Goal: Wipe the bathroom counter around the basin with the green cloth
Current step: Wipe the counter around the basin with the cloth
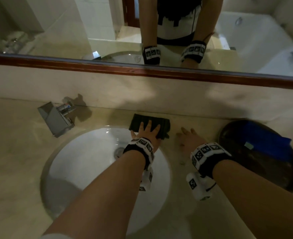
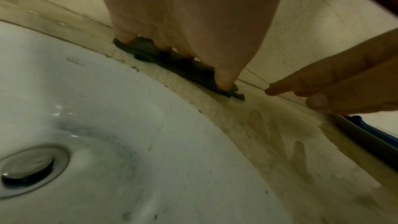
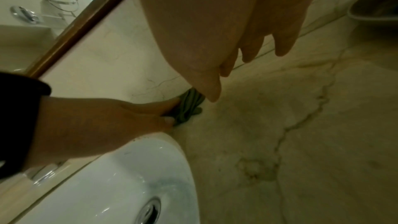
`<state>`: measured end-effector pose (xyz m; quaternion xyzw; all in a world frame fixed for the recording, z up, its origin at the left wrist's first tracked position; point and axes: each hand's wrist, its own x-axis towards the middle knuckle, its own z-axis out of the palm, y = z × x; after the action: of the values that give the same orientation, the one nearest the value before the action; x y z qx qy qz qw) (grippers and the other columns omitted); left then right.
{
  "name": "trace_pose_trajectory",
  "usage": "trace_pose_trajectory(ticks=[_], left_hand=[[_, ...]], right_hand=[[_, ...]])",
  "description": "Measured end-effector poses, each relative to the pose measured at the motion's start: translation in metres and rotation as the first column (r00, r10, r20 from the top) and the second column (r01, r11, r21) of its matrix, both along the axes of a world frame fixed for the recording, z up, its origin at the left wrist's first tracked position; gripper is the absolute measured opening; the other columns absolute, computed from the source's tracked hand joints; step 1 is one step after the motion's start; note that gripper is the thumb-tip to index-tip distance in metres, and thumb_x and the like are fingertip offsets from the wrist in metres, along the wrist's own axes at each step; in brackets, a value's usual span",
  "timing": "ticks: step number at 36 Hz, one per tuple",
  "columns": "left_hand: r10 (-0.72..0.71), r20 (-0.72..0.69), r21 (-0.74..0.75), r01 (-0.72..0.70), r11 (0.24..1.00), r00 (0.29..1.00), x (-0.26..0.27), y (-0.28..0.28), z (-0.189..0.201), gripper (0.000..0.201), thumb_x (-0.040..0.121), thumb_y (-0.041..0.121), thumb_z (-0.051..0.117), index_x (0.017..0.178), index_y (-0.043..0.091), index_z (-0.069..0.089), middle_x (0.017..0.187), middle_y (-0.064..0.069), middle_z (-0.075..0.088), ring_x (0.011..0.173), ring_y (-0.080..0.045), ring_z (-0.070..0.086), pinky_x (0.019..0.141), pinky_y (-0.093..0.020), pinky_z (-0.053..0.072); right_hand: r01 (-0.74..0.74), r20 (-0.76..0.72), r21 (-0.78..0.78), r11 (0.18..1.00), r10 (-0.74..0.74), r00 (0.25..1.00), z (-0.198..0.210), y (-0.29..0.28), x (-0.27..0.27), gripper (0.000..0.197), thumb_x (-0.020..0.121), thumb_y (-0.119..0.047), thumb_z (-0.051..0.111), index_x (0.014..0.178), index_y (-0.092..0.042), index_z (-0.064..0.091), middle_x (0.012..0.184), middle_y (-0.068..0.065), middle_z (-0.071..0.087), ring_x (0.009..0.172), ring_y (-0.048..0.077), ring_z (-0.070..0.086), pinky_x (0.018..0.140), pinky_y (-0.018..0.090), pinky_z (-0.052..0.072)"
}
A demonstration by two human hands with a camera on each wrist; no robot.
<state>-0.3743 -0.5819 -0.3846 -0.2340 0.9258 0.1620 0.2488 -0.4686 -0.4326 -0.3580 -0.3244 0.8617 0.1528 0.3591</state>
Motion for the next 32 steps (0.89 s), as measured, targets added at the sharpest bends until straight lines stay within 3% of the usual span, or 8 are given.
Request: trace_pose_trajectory(ticks=[7, 12, 17, 23, 29, 32], left_hand=[[-0.029, 0.062, 0.036, 0.027, 0.999, 0.998, 0.024, 0.019, 0.013, 0.062, 0.100, 0.052, 0.034, 0.153, 0.041, 0.004, 0.163, 0.004, -0.011, 0.149, -0.028, -0.008, 0.115, -0.064, 0.007], [-0.090, 0.105, -0.004, 0.091, 0.996, 0.990, 0.036, 0.028, 0.030, 0.074, 0.097, 0.048, 0.045, 0.153, 0.040, -0.003, 0.161, 0.004, -0.017, 0.148, -0.029, -0.012, 0.115, -0.064, 0.010], [-0.064, 0.062, -0.040, 0.067, 0.997, 0.996, 0.049, 0.040, 0.051, 0.081, 0.095, 0.042, 0.053, 0.151, 0.044, -0.006, 0.160, 0.005, -0.021, 0.148, -0.029, -0.014, 0.114, -0.065, 0.009], [-0.012, -0.025, -0.093, 0.009, 0.996, 1.000, 0.073, 0.040, 0.079, 0.077, 0.096, 0.043, 0.050, 0.152, 0.043, -0.002, 0.161, 0.005, -0.017, 0.148, -0.027, -0.012, 0.114, -0.066, 0.008], [0.101, -0.086, -0.140, -0.113, 0.984, 0.991, 0.117, 0.037, 0.099, 0.071, 0.098, 0.049, 0.041, 0.152, 0.041, -0.004, 0.162, 0.005, -0.015, 0.149, -0.026, -0.011, 0.114, -0.064, 0.007], [0.185, -0.109, -0.138, -0.199, 0.970, 0.977, 0.146, 0.034, 0.108, 0.067, 0.099, 0.049, 0.037, 0.152, 0.042, -0.003, 0.162, 0.007, -0.015, 0.149, -0.024, -0.012, 0.114, -0.064, 0.005]], right_hand=[[0.020, -0.026, -0.033, 0.999, -0.021, 0.999, 0.021, 0.003, 0.010, 0.058, 0.103, -0.033, 0.036, 0.153, -0.014, 0.015, 0.161, 0.012, 0.003, 0.145, 0.039, 0.010, 0.119, 0.041, 0.011], [0.033, -0.024, -0.128, 0.991, -0.036, 0.999, 0.036, 0.003, 0.027, 0.050, 0.102, -0.027, 0.039, 0.148, -0.008, 0.028, 0.155, 0.012, 0.026, 0.138, 0.032, 0.029, 0.111, 0.036, 0.024], [0.019, 0.008, -0.165, 0.986, -0.018, 1.000, 0.046, 0.004, 0.047, 0.063, 0.101, -0.029, 0.044, 0.152, -0.011, 0.013, 0.159, 0.010, 0.015, 0.144, 0.033, 0.019, 0.116, 0.040, 0.018], [-0.071, -0.055, -0.256, 0.964, 0.058, 0.997, 0.062, 0.002, 0.068, 0.072, 0.097, -0.029, 0.052, 0.154, -0.019, 0.008, 0.162, 0.003, 0.003, 0.147, 0.032, 0.009, 0.117, 0.047, 0.021], [-0.195, -0.186, -0.358, 0.913, 0.134, 0.973, 0.070, -0.003, 0.101, 0.072, 0.096, -0.040, 0.046, 0.154, -0.025, 0.007, 0.162, -0.004, -0.004, 0.148, 0.029, 0.002, 0.114, 0.048, 0.026], [-0.235, -0.190, -0.374, 0.897, 0.174, 0.966, 0.072, -0.011, 0.125, 0.070, 0.098, -0.044, 0.041, 0.154, -0.029, 0.002, 0.161, -0.007, -0.009, 0.148, 0.031, -0.006, 0.117, 0.053, 0.016]])
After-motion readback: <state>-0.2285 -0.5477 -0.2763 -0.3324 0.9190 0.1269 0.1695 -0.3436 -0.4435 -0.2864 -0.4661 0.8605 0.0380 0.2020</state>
